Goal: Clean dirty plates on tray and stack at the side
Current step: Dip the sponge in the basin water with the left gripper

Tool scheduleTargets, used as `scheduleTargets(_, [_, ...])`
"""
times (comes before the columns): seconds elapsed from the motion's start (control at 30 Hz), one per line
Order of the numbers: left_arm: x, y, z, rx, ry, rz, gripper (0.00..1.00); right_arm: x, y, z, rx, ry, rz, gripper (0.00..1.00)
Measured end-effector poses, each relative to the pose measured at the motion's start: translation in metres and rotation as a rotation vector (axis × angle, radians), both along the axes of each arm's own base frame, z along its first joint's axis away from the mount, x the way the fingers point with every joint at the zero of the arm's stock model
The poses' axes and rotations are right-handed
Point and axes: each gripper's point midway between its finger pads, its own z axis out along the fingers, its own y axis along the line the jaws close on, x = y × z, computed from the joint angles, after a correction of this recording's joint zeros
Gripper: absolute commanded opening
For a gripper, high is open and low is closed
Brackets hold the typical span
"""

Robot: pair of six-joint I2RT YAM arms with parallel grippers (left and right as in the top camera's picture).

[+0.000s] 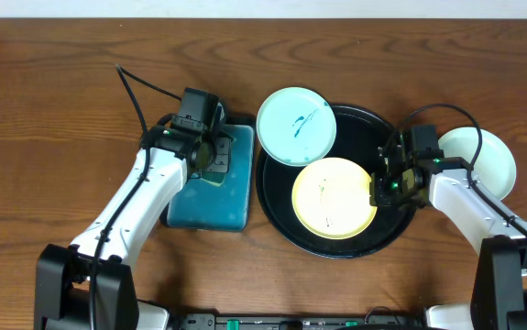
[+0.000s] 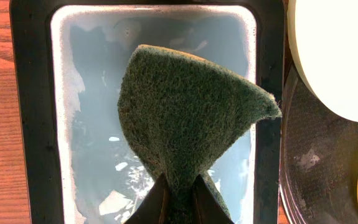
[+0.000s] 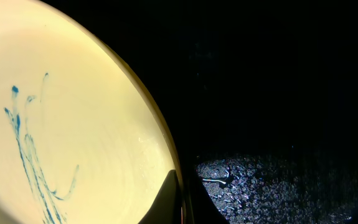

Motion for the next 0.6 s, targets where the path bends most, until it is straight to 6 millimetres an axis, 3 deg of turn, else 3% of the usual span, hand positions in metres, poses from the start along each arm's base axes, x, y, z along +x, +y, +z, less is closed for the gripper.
scheduleTargets(0.4, [0.0031, 0.0013, 0.0011, -0.015, -0.008, 0.011, 0.07, 0.0000, -0.0001, 0.0000, 0.000, 0.000, 0.000, 0.01])
scheduleTargets(0.6, [0.0062, 0.0069, 0.0030, -0.116, 0.010, 0.039, 0.08, 0.0000, 0.0000, 0.0000, 0.000, 0.000, 0.000, 0.01])
